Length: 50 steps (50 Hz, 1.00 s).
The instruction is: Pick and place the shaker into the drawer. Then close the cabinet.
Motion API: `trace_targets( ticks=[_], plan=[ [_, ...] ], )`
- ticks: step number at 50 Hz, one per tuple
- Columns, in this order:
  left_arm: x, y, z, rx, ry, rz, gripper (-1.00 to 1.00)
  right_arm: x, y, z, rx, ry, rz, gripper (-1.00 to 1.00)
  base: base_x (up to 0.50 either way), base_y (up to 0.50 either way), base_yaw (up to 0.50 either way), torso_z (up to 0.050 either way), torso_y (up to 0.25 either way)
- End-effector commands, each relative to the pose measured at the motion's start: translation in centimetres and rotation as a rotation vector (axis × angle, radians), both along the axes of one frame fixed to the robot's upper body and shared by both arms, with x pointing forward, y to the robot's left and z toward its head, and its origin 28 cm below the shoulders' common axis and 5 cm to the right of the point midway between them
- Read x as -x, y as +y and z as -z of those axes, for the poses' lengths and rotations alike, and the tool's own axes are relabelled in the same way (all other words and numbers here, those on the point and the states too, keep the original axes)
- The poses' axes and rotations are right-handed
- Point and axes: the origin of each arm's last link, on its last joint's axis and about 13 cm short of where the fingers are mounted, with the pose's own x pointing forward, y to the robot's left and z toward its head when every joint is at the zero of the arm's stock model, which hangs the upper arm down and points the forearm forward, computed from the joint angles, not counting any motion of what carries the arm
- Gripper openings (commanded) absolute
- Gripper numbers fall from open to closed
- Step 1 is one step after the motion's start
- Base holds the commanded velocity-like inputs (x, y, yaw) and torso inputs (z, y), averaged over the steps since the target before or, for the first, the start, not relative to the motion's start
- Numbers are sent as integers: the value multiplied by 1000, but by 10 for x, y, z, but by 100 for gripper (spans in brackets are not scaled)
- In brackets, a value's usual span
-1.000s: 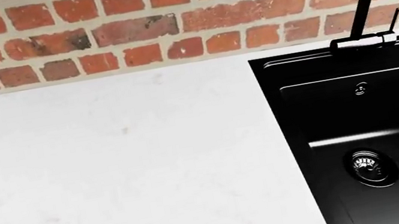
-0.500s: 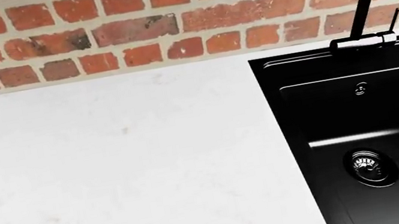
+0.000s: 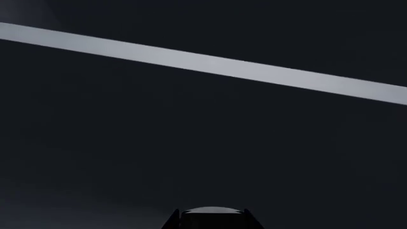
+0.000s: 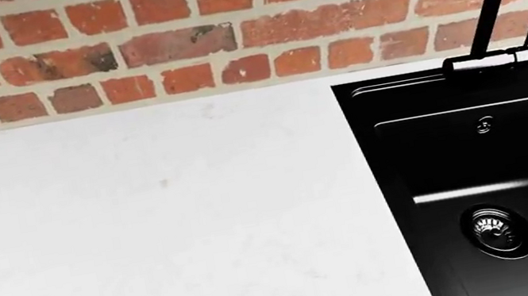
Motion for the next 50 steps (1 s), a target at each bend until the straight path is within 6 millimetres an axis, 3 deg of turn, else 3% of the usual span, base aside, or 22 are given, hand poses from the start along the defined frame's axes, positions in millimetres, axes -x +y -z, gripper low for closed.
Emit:
trace_targets(
  ticks=[1,16,30,50],
  plan=[
    [1,2,-2,15,-12,-2,-100,16,-4,-19,-22,-169,17,-100,0,0,0,0,0],
    [11,0,-8,-2,-31,26,-100,90,11,-63,35,-628,-43,-100,0,0,0,0,0],
    [2,-2,-1,-22,5,41,-100,78,12,-60,48,-571,-84,-100,-412,11,0,0,1],
    [0,-7,1,-44,15,57,-100,78,7,-58,42,-539,-73,-100,-500,-1,0,0,0]
  ],
)
